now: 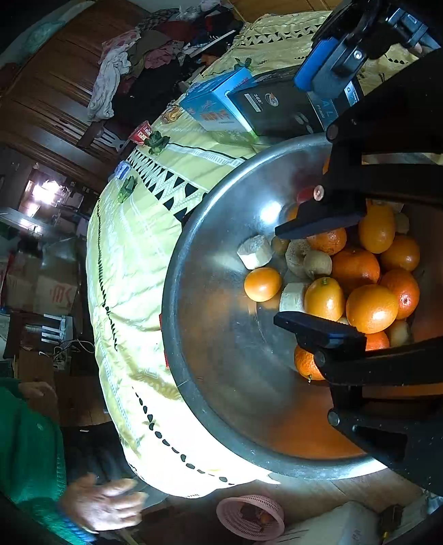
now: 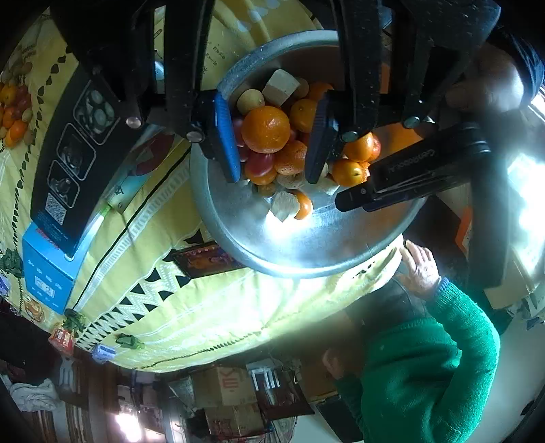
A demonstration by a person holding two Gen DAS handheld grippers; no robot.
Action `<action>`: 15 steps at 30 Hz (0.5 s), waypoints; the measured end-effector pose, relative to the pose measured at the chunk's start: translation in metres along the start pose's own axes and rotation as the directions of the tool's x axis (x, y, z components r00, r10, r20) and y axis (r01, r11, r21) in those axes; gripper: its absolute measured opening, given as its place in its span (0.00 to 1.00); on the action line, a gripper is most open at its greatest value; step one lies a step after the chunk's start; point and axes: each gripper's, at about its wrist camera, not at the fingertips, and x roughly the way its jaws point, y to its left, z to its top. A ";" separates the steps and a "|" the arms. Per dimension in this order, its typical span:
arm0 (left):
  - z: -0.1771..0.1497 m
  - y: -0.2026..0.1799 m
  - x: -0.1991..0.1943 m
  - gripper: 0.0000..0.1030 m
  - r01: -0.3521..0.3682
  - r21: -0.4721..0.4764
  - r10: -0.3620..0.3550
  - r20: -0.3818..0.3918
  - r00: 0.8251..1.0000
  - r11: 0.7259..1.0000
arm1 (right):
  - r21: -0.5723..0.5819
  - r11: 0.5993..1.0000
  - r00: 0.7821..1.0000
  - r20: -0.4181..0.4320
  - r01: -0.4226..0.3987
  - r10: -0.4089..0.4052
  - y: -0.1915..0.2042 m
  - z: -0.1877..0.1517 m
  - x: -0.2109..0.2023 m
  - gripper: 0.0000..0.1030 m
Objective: Organize fruits
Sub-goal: 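Carry both items to the steel bowl and open both tools to drop them, then return both tools to the fruit pile and grasp a pale cube with the right tool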
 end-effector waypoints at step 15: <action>-0.036 -0.213 -0.090 0.45 0.332 0.415 -0.396 0.078 0.915 0.847 | 0.322 0.893 0.941 0.024 0.313 -0.338 -0.141 -0.150 -0.140 0.56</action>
